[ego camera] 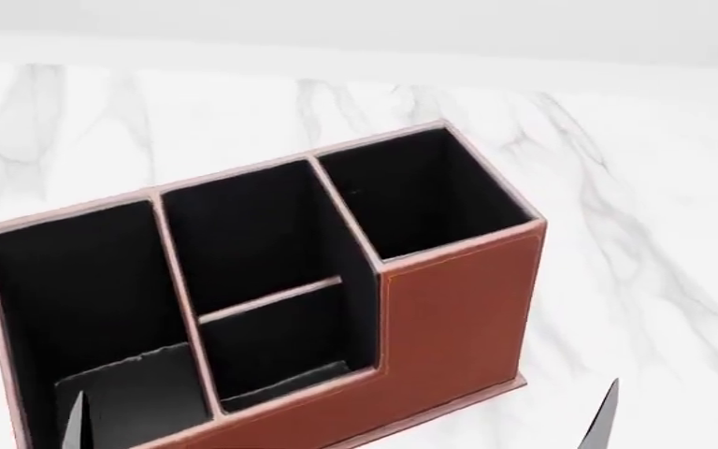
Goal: Pick up the book and place it in the left compartment of the caddy.
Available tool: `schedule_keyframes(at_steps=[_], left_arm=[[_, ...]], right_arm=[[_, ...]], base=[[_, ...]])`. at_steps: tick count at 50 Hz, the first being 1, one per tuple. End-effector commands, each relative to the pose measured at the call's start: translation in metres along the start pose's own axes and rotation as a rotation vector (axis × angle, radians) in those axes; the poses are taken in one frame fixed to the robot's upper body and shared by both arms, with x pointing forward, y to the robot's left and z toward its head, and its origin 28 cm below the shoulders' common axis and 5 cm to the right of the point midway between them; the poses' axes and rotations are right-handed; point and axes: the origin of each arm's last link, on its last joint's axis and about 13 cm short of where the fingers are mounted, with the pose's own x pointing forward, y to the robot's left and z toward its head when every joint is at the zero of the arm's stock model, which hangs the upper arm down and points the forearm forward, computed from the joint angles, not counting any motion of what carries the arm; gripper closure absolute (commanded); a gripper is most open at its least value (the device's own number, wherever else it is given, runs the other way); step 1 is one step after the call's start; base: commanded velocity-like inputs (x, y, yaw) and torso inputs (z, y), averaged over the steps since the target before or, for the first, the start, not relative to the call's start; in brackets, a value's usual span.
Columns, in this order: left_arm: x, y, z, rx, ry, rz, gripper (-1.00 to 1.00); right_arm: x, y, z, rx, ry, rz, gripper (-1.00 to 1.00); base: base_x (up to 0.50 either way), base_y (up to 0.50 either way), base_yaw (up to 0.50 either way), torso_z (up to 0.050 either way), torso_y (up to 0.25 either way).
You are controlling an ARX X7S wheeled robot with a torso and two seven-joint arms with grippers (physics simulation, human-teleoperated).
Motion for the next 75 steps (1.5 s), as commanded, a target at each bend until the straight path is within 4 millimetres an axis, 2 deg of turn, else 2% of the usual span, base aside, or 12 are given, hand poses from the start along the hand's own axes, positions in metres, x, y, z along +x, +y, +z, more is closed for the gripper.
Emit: schedule_keyframes(at_steps=[1,75], left_arm=[[0.0031,0.0026,0.0003,-0.001,-0.051,0.040,-1.00],[0.0034,0.0016,-0.0014,0.002,-0.045,0.039,-1.00]], right_arm=[[-0.0001,-0.0022,0.0011,-0.011,-0.008,0.004,-1.00],[0.0001,0.0005,0.0011,-0.001,-0.004,0.042,-1.00]], base=[[0.00,0.00,0.50,0.000,0.000],[0.00,0.00,0.48,0.000,0.000]])
